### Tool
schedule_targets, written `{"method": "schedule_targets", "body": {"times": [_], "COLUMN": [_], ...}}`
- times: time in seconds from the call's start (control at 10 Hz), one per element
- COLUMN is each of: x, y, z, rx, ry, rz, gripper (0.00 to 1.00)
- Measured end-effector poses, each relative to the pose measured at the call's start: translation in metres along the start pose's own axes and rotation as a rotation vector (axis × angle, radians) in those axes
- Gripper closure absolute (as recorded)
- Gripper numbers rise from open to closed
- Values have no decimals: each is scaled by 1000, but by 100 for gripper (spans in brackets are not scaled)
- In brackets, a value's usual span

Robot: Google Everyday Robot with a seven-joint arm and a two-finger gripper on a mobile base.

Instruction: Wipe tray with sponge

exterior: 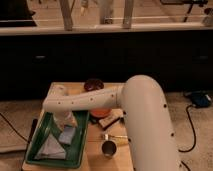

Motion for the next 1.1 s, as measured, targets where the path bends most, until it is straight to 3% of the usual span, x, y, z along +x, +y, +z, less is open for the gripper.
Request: {"method": "schedule_targets", "body": {"times": [0.4,0.6,1.1], "x": [38,46,48], "y": [9,-8,-10], "z": [-8,-9,-9], "rx": [-3,0,-1], "ry": [18,19,18], "rz": [19,-12,-25], "gripper": [95,95,95]}}
